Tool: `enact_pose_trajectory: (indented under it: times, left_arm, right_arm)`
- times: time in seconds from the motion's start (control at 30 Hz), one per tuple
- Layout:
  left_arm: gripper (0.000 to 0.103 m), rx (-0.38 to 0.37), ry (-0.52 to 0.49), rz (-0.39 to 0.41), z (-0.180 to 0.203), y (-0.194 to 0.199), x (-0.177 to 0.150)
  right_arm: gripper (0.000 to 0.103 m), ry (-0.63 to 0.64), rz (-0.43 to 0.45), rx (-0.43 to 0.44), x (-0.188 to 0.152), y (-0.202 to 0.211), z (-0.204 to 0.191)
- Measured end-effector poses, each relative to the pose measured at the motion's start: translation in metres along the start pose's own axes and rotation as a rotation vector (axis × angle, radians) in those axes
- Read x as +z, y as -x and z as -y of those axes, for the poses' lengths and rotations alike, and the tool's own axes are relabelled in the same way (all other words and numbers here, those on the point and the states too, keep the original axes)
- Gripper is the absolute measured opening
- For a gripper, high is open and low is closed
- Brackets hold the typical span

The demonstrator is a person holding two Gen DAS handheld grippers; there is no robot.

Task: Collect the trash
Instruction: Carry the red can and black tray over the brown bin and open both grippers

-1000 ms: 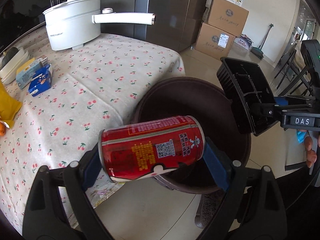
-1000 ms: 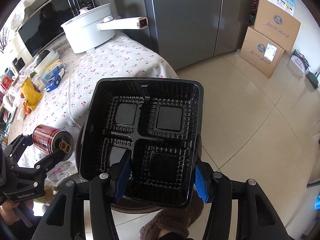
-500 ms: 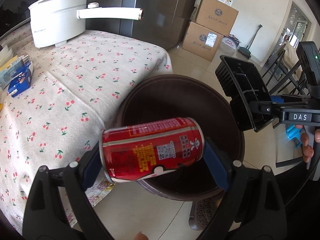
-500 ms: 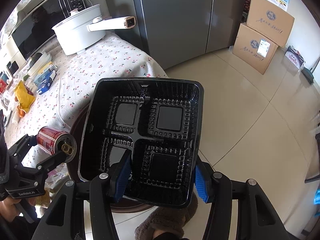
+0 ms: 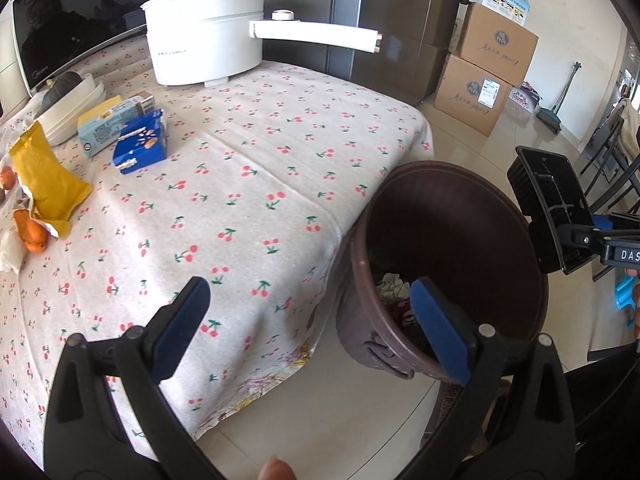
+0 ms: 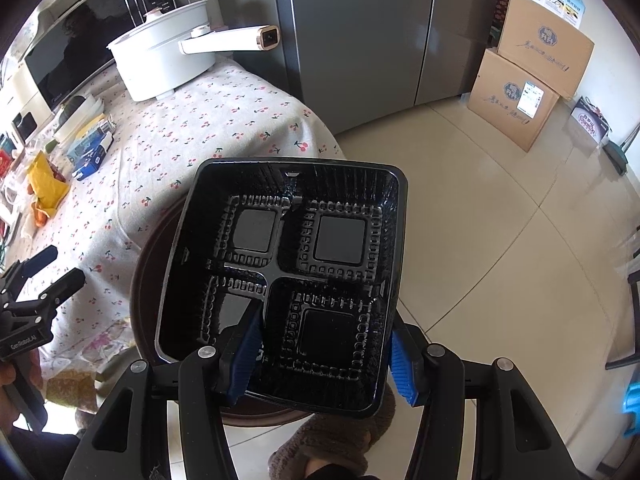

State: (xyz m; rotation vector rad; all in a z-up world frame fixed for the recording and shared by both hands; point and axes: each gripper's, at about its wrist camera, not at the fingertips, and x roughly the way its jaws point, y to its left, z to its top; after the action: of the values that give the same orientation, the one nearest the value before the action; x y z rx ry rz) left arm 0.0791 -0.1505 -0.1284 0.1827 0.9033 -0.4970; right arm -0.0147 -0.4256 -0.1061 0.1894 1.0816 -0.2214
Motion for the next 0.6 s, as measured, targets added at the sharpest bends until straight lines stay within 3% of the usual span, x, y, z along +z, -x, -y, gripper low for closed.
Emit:
enact_pose_trajectory:
  times: [0.2,0.33,0.6]
  left_arm:
    - [0.100,0.030,0.028,0.012,-0.017,0.010,0.000]
    - [0.100,0.047,0.052,0.019,-0.028,0.017,0.000]
    - [0.100,0.090,0.063,0.033,-0.045,0.027,0.001]
  right_arm:
    - [0.061,-0.007,-0.001,0.013,0.004,-0.003,-0.007]
    - [0.080,-0.022,0.004,0.030,0.006,-0.003,-0.012]
    - [0.082,0.006,0.004,0.037,0.012,-0.005,-0.031]
